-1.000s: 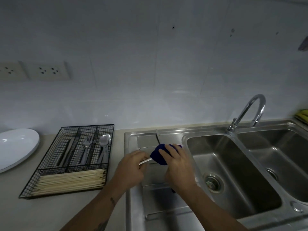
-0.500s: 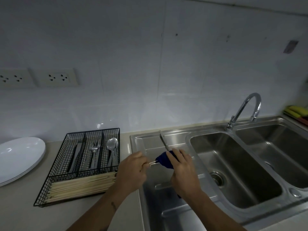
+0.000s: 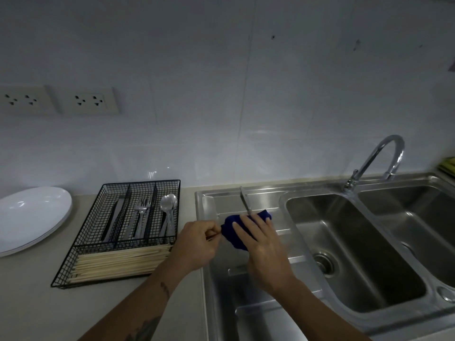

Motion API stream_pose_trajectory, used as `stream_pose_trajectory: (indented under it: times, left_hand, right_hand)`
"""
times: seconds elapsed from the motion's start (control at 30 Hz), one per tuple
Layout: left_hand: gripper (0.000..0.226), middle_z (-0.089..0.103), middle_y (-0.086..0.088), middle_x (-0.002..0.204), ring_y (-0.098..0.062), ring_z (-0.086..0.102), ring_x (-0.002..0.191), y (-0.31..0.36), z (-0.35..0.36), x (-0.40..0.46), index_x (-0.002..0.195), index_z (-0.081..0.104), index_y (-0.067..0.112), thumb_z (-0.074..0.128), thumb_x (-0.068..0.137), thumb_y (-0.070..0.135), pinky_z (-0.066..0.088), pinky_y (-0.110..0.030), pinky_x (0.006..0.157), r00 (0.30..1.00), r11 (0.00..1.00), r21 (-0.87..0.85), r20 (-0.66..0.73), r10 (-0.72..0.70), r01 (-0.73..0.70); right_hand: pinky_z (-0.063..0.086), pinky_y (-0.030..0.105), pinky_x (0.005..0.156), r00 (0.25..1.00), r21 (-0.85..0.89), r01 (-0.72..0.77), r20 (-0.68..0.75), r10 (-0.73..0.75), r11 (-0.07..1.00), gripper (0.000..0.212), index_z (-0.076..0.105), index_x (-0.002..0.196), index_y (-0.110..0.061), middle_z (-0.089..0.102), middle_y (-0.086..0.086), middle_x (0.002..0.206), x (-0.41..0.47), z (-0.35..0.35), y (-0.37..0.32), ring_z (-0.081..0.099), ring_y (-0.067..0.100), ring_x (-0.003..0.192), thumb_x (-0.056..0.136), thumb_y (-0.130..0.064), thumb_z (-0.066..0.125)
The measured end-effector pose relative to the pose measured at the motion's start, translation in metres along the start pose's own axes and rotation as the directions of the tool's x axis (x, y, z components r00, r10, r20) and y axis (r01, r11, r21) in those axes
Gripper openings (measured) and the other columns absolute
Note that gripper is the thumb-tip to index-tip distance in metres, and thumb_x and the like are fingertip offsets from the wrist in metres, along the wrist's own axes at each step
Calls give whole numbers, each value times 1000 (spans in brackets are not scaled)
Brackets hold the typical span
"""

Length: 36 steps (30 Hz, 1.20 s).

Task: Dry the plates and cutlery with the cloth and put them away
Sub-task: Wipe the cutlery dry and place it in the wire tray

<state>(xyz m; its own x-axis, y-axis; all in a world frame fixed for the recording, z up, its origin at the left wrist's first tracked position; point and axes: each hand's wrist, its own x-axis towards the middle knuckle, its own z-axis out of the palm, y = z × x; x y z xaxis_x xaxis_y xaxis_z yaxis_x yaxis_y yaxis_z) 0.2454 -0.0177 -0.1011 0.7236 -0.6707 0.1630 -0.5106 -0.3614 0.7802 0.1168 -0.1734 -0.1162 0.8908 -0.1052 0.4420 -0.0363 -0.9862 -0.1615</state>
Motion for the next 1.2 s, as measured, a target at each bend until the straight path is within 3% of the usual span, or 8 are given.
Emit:
stream_pose_trajectory:
  times: [0.27,0.53,0.67,0.77,0.87,1.03,1.13,1.2]
  left_hand:
    - [19,65,12,62,-8,61,60,-3,-4,-2,69,67,34,74,83,22,55,-34,60,1000,998,60,-12,18,-17]
    - [19,59,7,56,-6,51,52,-5,-4,-3,69,64,29,72,85,20,48,-31,54,999,999,23,-46,30,-29]
    - [20,60,3,65,-6,50,58,-2,-3,-1,73,64,30,64,92,23,45,-31,56,985,995,0,139,-99,100]
    - [21,60,2,70,-9,53,63,8,0,5,77,64,21,57,97,22,43,-27,62,950,973,-64,240,-202,223]
    - [24,69,0,75,-10,58,66,7,1,6,76,68,17,56,96,19,47,-29,67,925,931,-146,238,-295,335]
    - [19,56,-2,60,-12,48,54,1,4,-1,76,70,12,61,92,11,38,-23,52,860,782,-358,223,-458,510]
    - [18,53,-8,61,-17,47,52,10,8,6,79,69,11,57,92,7,35,-25,49,828,669,-503,204,-523,547]
    - [13,59,-9,67,-21,52,59,20,9,13,87,68,9,56,91,6,40,-31,56,820,626,-558,199,-537,545]
  right_hand:
    - [44,51,99,982,80,-179,-46,183,981,76,55,127,-18,55,5,127,2,1,21,49,29,117,58,5,74]
    - [49,42,95,982,130,-172,-55,181,976,73,59,121,-17,53,8,123,17,-3,8,47,33,118,54,7,76]
    - [52,31,80,969,198,-212,-81,232,957,57,65,106,-15,54,4,111,24,-9,5,50,22,102,56,11,70]
    - [45,23,84,989,175,-125,-53,136,977,57,65,108,-13,54,6,113,24,-10,-1,49,21,103,56,8,75]
    - [44,24,87,973,167,-207,-70,221,964,61,64,113,-13,54,7,119,20,-7,5,49,22,108,57,8,75]
    - [47,24,86,838,326,-476,-112,533,817,54,63,117,-13,46,-7,114,19,-22,20,50,13,101,71,14,58]
    - [38,7,77,787,438,-560,16,616,704,53,63,115,-18,50,-8,109,22,-28,14,53,9,98,75,14,52]
    - [44,11,79,764,500,-598,119,634,626,53,64,114,-21,57,-4,108,22,-24,9,56,10,98,76,14,49]
